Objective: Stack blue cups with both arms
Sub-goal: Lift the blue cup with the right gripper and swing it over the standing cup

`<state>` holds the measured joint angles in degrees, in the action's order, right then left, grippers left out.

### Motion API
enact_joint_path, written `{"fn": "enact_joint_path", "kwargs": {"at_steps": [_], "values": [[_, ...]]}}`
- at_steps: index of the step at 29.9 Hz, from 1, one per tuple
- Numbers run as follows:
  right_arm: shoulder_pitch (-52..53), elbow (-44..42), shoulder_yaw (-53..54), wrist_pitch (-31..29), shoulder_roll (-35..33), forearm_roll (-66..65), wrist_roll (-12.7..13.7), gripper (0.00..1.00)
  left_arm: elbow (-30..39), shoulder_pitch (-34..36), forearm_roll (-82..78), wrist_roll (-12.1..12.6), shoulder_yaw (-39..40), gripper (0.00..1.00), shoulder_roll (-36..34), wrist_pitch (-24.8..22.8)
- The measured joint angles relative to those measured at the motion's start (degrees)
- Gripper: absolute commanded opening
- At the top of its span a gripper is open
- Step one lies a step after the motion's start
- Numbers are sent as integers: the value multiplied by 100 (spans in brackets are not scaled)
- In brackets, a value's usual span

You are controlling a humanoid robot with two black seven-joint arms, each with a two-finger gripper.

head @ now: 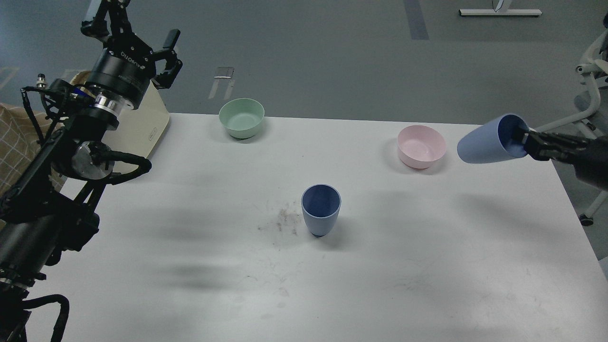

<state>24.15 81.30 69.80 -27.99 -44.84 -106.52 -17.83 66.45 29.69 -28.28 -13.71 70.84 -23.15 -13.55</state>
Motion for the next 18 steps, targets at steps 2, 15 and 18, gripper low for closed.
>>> {"fn": "enact_joint_path", "kwargs": {"at_steps": [2, 15, 18], "values": [[314, 117, -64, 0, 297, 35, 19, 0, 0, -4, -2, 0, 0, 98, 1, -5], [2388, 320, -2186, 0, 1620, 46, 366, 0, 32, -14, -3, -1, -17, 98, 1, -126], [2774, 325, -2856, 0, 1620, 47, 367, 0, 24, -22, -3, 0, -63, 98, 46, -131]]}}
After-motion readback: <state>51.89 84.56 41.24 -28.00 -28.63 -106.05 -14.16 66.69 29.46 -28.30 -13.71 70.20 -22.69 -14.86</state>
